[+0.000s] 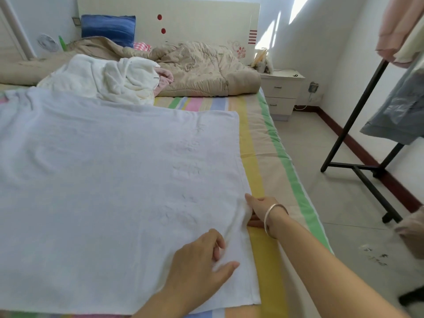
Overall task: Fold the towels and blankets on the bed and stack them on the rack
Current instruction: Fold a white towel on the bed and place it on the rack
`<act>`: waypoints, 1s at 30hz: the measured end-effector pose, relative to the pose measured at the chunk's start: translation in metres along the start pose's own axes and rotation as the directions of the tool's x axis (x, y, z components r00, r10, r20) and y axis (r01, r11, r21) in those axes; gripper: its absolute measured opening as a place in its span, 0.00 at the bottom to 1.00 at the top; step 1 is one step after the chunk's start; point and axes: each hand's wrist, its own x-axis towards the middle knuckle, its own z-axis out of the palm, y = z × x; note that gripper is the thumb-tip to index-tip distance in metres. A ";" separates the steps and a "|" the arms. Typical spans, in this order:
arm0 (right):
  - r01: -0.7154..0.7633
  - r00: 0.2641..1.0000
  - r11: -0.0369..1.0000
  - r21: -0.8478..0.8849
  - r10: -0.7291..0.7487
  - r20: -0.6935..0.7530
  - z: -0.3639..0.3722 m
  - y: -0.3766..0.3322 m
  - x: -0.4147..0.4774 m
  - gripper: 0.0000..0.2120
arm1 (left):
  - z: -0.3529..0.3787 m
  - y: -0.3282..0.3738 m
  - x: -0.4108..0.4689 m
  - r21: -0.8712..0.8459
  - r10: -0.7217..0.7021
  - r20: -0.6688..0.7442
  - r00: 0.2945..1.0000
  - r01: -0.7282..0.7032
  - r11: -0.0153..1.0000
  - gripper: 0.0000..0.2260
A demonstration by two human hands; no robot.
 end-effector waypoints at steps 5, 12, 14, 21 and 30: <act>0.043 0.985 0.990 -0.137 -0.019 0.169 0.001 0.028 -0.045 0.17 | 0.000 0.001 -0.013 0.074 0.237 -0.044 0.970 -0.234 0.969 0.13; 0.186 0.982 0.900 -0.394 -0.174 0.066 0.008 0.053 -0.071 0.16 | -0.003 0.002 -0.030 0.206 0.312 0.171 0.935 -0.343 0.916 0.26; 0.195 0.975 0.866 -0.461 -0.220 -0.003 0.010 0.057 -0.075 0.14 | -0.004 0.002 -0.032 0.221 0.344 0.205 0.916 -0.385 0.896 0.19; 0.159 0.970 0.778 -0.608 -0.237 -0.049 0.002 0.072 -0.097 0.12 | -0.003 0.022 -0.046 0.040 0.351 0.341 0.872 -0.387 0.921 0.08; 0.250 0.815 0.399 -0.882 -0.579 -0.031 0.014 0.049 -0.103 0.30 | -0.030 0.010 -0.025 -0.121 0.039 0.187 0.982 -0.017 0.993 0.10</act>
